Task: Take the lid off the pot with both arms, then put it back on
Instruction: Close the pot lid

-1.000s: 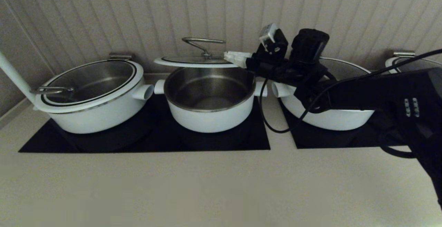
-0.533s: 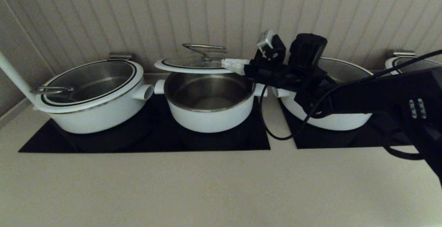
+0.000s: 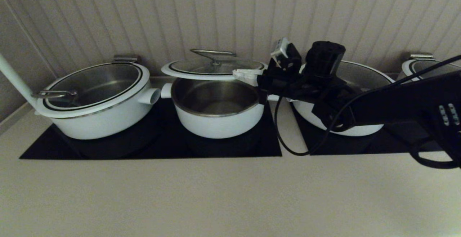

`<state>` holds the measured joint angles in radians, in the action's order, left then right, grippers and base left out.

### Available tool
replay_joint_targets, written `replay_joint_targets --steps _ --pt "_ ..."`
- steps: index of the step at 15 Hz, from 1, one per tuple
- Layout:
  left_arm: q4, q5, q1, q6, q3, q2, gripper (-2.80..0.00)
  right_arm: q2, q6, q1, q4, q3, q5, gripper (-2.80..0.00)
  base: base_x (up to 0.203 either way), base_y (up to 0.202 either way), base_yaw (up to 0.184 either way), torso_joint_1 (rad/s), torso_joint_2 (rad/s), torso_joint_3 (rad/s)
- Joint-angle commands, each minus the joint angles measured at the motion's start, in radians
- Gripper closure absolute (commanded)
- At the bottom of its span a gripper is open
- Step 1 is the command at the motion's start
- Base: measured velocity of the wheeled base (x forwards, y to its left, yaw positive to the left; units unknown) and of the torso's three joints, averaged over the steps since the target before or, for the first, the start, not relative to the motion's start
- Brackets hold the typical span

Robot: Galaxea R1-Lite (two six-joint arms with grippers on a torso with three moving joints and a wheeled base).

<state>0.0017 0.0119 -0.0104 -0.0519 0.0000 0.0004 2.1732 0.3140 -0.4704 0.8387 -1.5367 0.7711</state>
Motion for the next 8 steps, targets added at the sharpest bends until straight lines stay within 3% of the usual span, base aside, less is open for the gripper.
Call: replay_joint_targets --steps 1,8 --pt "-0.001 0.000 0.000 0.000 0.000 0.000 0.00 -0.026 0.002 -0.001 0.011 0.041 0.004 0.00 0.000 0.000 0.000 0.000 0.00 0.000" --pt "0.000 0.000 0.000 0.000 0.000 0.001 0.00 -0.044 0.002 -0.001 0.052 0.111 0.005 0.00 0.000 0.000 0.000 0.000 0.00 0.000"
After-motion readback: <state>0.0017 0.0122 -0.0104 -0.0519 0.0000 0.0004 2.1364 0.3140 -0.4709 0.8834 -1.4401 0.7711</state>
